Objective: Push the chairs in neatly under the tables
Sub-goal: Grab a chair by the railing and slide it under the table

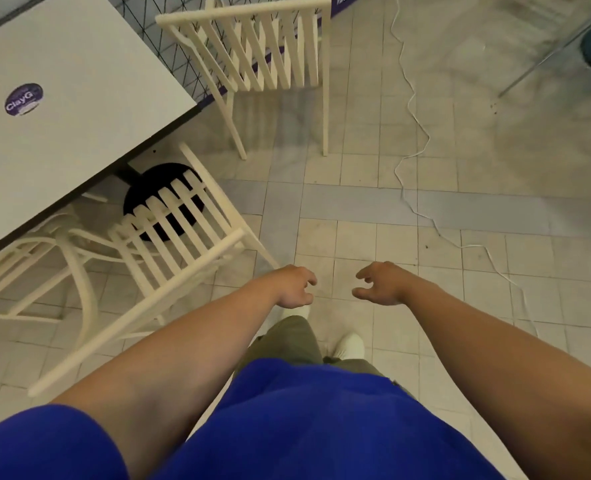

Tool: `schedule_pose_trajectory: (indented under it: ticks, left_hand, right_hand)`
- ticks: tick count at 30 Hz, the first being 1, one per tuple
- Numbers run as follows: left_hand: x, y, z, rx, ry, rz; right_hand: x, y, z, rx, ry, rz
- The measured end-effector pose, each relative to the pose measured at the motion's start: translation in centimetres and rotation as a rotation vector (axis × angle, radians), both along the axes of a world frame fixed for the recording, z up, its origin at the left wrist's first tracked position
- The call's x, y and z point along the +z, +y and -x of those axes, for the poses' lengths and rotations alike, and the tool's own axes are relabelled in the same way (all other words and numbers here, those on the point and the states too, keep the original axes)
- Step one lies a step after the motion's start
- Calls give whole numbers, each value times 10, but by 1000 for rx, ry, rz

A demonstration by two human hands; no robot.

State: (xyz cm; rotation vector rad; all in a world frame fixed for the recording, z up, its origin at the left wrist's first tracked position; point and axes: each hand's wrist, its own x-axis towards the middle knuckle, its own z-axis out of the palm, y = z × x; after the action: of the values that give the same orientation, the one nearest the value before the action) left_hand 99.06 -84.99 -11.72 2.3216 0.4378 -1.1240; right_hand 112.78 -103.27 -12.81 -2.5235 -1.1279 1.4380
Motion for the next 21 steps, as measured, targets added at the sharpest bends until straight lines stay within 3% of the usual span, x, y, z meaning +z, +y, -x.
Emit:
schedule_pose_trajectory:
  ticks: [8, 21]
  left_hand:
    - [-12, 47, -77, 14, -15, -27]
    - [0, 205, -188, 121, -62, -92]
  right_hand:
    - [0, 47, -85, 29, -37, 26]
    - [19, 209, -219, 178, -119, -23]
